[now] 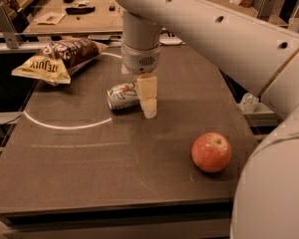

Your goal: Place 7up can upright

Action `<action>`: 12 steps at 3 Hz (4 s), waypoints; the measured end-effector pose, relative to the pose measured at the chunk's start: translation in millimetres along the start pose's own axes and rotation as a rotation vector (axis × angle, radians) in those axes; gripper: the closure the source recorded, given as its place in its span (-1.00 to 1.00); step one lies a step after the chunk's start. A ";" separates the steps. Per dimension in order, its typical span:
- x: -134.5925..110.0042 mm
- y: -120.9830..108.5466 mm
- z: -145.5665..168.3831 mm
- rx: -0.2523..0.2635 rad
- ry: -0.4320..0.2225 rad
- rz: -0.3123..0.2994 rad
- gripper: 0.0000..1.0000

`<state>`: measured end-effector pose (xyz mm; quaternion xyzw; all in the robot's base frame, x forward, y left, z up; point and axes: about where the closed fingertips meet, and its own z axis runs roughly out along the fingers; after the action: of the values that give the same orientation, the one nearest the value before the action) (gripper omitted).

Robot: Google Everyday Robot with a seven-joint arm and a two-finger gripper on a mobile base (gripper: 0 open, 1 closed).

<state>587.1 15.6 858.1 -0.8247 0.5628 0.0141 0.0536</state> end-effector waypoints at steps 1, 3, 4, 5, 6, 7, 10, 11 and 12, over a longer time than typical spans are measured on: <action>7.2 -17.5 4.7 0.001 0.020 0.043 -1.00; 18.5 -11.6 19.1 -0.038 0.026 0.094 -1.00; 16.7 -3.4 26.9 -0.057 0.029 0.089 -1.00; 11.5 -1.8 32.2 -0.059 0.027 0.072 -1.00; 7.4 -4.1 30.6 -0.053 0.036 0.059 -0.67; 7.8 -3.0 32.6 -0.061 0.052 0.058 -0.19; 19.7 4.2 0.5 -0.045 0.036 0.091 1.00; 26.1 9.1 -35.8 0.015 -0.011 0.121 1.00; 33.3 12.9 -64.6 0.070 -0.090 0.143 1.00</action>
Offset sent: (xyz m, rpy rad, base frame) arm 0.0287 -0.0239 -0.0142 -0.0674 0.0537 -0.1450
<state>584.9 -26.7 918.6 -0.7784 0.6176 0.0350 0.1065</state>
